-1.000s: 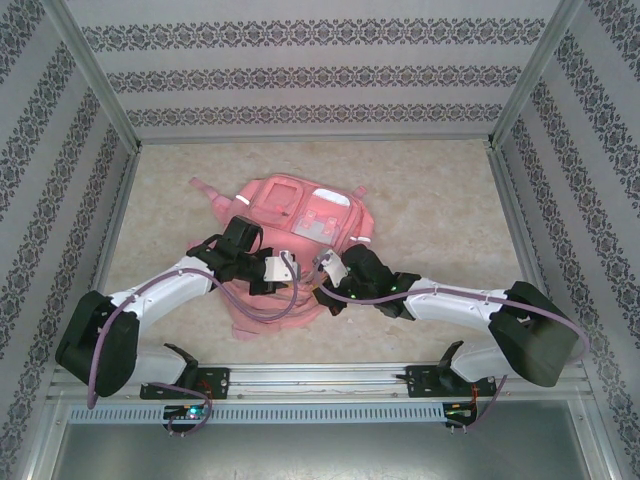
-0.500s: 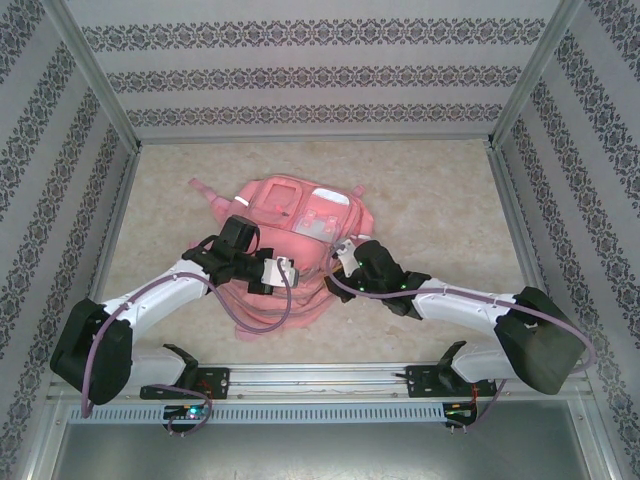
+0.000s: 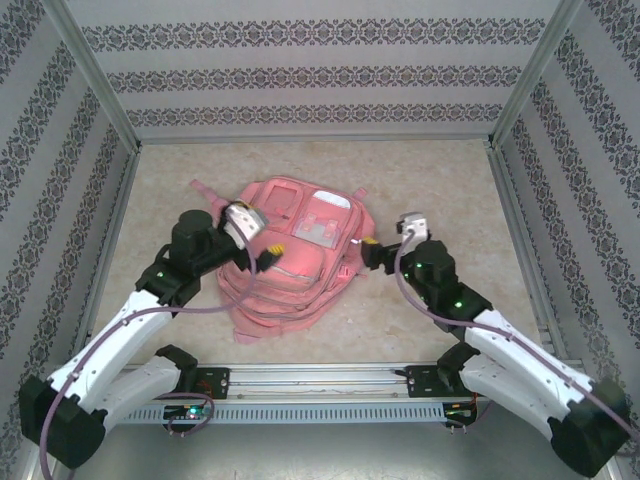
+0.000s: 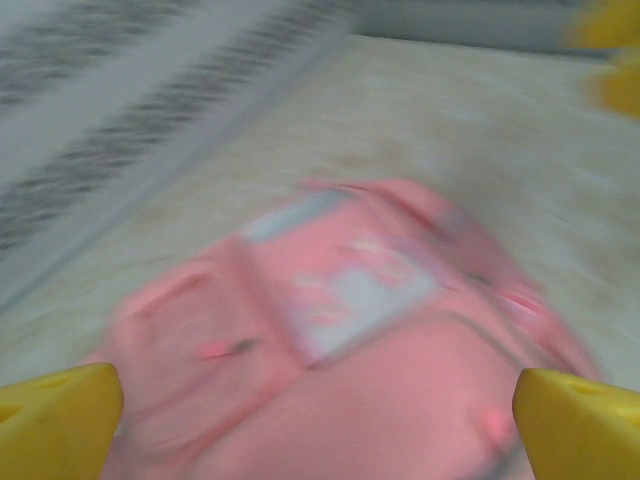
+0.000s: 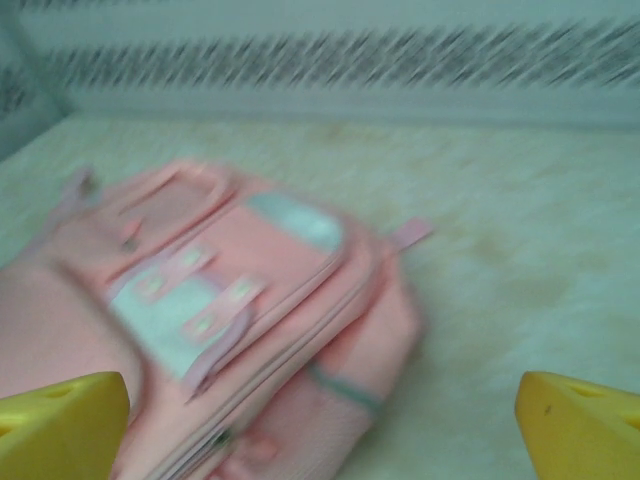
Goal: Pack the student bag
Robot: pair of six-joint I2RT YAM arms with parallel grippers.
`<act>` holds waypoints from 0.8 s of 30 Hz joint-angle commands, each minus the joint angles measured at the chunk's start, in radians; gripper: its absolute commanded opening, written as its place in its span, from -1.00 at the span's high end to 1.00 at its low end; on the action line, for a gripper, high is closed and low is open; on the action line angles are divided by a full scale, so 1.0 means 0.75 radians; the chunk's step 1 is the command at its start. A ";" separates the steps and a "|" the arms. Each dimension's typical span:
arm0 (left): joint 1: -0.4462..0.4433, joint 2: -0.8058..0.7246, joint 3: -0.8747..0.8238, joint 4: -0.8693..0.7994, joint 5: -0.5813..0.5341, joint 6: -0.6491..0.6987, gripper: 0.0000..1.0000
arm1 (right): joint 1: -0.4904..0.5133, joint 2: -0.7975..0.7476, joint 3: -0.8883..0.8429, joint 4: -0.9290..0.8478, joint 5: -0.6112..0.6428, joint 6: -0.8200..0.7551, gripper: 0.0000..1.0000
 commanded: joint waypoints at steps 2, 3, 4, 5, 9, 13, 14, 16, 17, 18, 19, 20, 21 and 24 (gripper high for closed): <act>0.137 0.026 -0.223 0.285 -0.558 -0.320 -0.99 | -0.246 -0.093 -0.106 -0.008 0.125 -0.085 -0.96; 0.165 0.058 -0.255 0.326 -0.590 -0.303 -0.99 | -0.341 -0.089 -0.127 -0.007 0.074 -0.070 -0.97; 0.206 0.100 -0.277 0.365 -0.619 -0.297 -0.99 | -0.450 -0.074 -0.148 0.008 0.005 -0.056 -0.96; 0.259 0.145 -0.304 0.421 -0.583 -0.278 -0.99 | -0.550 -0.050 -0.199 0.052 -0.046 -0.028 -0.96; 0.387 0.352 -0.486 0.888 -0.459 -0.313 -0.99 | -0.757 0.103 -0.229 0.224 -0.246 -0.100 -0.96; 0.402 0.599 -0.530 1.218 -0.393 -0.281 -0.99 | -0.759 0.358 -0.261 0.528 -0.268 -0.241 -0.97; 0.403 0.665 -0.541 1.308 -0.381 -0.256 -0.99 | -0.761 0.421 -0.277 0.630 -0.270 -0.251 -0.96; 0.415 0.776 -0.548 1.441 -0.405 -0.261 -0.99 | -0.763 0.542 -0.272 0.796 -0.273 -0.257 -0.96; 0.432 0.823 -0.549 1.481 -0.417 -0.286 -0.99 | -0.767 0.591 -0.258 0.838 -0.296 -0.266 -0.96; 0.461 0.883 -0.550 1.540 -0.385 -0.309 -0.99 | -0.771 0.652 -0.246 0.929 -0.305 -0.272 -0.96; 0.487 0.935 -0.544 1.573 -0.333 -0.320 -0.99 | -0.775 0.712 -0.230 0.995 -0.311 -0.253 -0.96; 0.511 0.961 -0.528 1.589 -0.269 -0.324 -0.99 | -0.794 0.778 -0.202 1.018 -0.324 -0.210 -0.96; 0.524 0.914 -0.495 1.443 -0.244 -0.340 -0.99 | -0.800 0.856 -0.182 1.070 -0.355 -0.202 -0.96; 0.542 0.944 -0.463 1.434 -0.198 -0.348 -0.99 | -0.796 1.081 -0.177 1.329 -0.374 -0.190 -0.96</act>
